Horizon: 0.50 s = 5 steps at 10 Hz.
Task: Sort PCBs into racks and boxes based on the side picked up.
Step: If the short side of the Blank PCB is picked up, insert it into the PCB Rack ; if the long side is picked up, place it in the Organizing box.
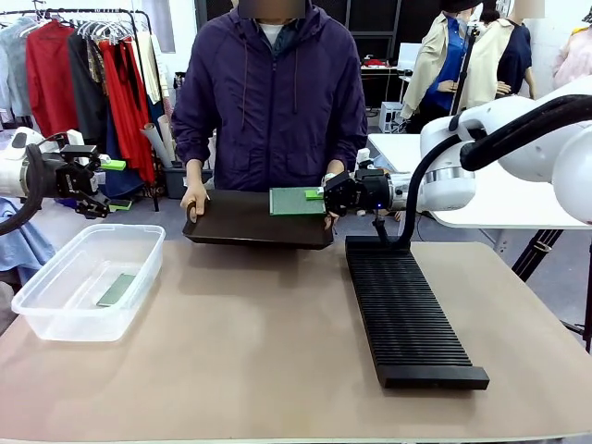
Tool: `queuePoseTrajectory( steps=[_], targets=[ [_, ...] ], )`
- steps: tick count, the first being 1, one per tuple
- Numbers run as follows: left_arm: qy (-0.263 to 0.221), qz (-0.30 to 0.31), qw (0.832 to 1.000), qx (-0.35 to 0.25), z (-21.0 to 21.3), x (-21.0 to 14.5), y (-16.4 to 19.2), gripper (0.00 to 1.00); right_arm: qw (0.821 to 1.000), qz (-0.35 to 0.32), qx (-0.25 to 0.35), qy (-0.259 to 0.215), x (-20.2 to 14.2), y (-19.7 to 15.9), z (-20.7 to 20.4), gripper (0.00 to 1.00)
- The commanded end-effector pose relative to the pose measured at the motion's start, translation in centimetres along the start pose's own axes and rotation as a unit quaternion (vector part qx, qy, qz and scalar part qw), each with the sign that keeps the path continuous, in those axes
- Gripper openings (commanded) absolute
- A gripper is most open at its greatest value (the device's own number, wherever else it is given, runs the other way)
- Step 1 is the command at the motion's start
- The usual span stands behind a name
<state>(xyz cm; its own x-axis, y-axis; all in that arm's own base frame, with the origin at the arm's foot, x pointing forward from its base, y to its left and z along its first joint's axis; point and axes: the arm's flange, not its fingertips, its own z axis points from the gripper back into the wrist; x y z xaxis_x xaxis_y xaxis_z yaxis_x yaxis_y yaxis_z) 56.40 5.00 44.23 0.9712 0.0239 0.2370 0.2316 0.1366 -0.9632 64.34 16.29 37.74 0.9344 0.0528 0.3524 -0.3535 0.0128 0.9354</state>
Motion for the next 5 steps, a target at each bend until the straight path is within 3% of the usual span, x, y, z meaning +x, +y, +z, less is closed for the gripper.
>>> queuePoseTrajectory(
  steps=[1,5],
  targets=[
    [-0.001,-0.002,1.0,0.001,0.1,0.1,-0.1,1.0,0.999,0.036,0.018,0.016,-0.4,1.5,2.9,0.0],
    [-0.001,-0.002,1.0,0.001,0.1,0.1,-0.1,1.0,0.992,0.12,-0.019,0.032,-2.0,2.7,9.5,0.0]
  ],
)
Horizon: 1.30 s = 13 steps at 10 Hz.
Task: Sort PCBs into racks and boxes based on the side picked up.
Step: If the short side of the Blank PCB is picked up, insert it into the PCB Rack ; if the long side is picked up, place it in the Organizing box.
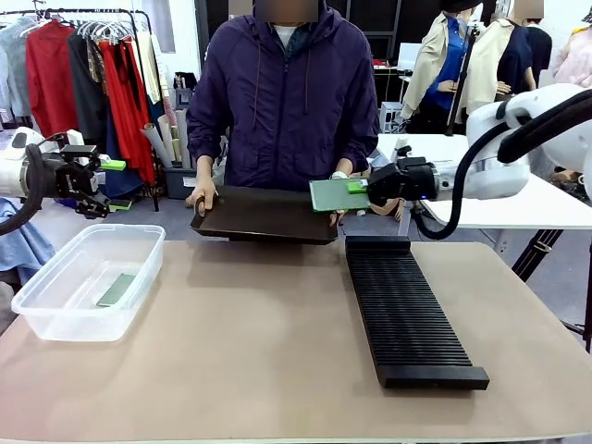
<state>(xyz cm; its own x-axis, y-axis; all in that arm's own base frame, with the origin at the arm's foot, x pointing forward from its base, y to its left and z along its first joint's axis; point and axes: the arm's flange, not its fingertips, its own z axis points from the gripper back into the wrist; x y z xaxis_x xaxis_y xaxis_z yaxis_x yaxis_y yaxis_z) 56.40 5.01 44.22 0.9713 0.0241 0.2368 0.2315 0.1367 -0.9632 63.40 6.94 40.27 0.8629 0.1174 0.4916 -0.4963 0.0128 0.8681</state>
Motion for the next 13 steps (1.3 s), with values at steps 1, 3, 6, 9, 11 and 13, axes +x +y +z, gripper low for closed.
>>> queuePoseTrajectory(
  steps=[1,3,6,9,11,13],
  targets=[
    [-0.001,-0.002,1.0,0.001,0.1,0.1,-0.1,1.0,0.997,0.072,-0.015,-0.01,-2.1,0.6,1.0,0.0],
    [-0.001,-0.002,1.0,0.001,0.1,0.1,-0.1,1.0,0.992,0.119,-0.006,-0.029,-3.4,0.9,3.1,0.0],
    [-0.001,-0.002,1.0,0.001,0.1,0.1,-0.1,1.0,0.983,0.182,-0.008,-0.036,-5.2,0.7,6.0,0.0],
    [-0.001,-0.002,1.0,0.001,0.1,0.1,-0.1,1.0,0.96,0.28,-0.01,-0.008,-5.1,-1.2,9.3,0.0],
    [-0.001,-0.002,1.0,0.001,0.1,0.1,-0.1,1.0,0.948,0.319,-0.006,0.004,-4.0,-3.0,10.8,0.0],
    [-0.001,-0.002,1.0,0.001,0.1,0.1,-0.1,1.0,0.932,0.363,-0.006,-0.015,-3.0,-5.1,12.0,0.0]
  ],
)
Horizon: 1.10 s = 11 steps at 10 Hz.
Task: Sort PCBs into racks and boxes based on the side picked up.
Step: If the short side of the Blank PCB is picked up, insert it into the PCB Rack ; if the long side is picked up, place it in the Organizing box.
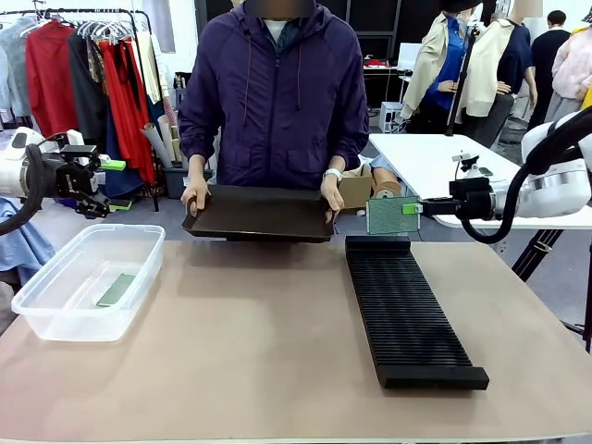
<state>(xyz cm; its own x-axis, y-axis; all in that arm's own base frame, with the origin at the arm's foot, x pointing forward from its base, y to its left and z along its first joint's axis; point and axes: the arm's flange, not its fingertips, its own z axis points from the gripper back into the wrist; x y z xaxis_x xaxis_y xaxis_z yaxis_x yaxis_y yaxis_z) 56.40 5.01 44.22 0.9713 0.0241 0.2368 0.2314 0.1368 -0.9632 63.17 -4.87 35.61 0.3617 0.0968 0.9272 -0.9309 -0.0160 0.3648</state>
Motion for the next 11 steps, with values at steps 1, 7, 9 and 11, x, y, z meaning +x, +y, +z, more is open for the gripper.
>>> queuePoseTrajectory(
  steps=[1,7,9,11],
  targets=[
    [-0.001,-0.002,1.0,0.001,0.1,0.1,-0.2,1.0,0.998,0.061,0.008,-0.027,-0.4,-2.2,0.8,0.0],
    [-0.001,-0.002,1.0,0.001,0.1,0.1,-0.2,1.0,0.994,0.1,-0.021,-0.041,-4.6,-4.9,1.0,0.0],
    [-0.001,-0.002,1.0,0.001,0.1,0.1,-0.2,1.0,0.995,0.097,-0.028,-0.028,-5.8,-5.5,0.8,0.0],
    [-0.001,-0.002,1.0,0.001,0.1,0.1,-0.2,1.0,0.994,0.096,-0.032,-0.03,-6.5,-6.1,1.1,0.0]
  ],
)
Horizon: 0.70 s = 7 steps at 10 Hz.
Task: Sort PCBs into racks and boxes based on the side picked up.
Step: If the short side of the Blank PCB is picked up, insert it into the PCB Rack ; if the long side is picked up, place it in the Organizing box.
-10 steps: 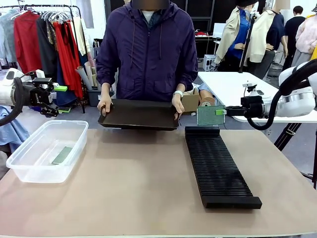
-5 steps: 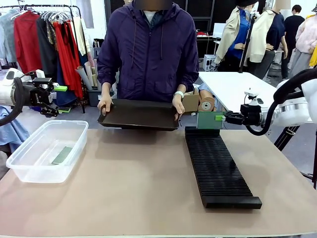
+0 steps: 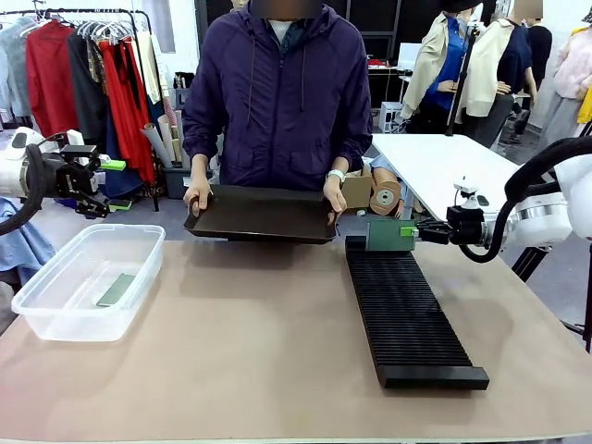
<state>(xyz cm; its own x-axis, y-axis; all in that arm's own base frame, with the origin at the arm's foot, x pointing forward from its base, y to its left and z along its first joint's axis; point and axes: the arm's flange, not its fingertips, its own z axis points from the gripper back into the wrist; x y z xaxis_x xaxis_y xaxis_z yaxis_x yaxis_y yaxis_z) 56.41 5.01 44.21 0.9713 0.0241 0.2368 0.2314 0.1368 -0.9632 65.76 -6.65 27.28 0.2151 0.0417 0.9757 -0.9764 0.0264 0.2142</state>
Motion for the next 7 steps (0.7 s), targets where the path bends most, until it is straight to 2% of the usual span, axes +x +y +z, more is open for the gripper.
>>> queuePoseTrajectory(
  steps=[1,7],
  targets=[
    [-0.001,-0.002,1.0,0.001,0.1,0.1,-0.2,1.0,1.0,0.019,-0.006,-0.003,-0.1,-0.9,0.0,0.0],
    [-0.001,-0.002,1.0,0.001,0.1,0.1,-0.2,1.0,1.0,0.016,-0.011,0.008,-2.7,-1.5,0.6,0.0]
  ],
)
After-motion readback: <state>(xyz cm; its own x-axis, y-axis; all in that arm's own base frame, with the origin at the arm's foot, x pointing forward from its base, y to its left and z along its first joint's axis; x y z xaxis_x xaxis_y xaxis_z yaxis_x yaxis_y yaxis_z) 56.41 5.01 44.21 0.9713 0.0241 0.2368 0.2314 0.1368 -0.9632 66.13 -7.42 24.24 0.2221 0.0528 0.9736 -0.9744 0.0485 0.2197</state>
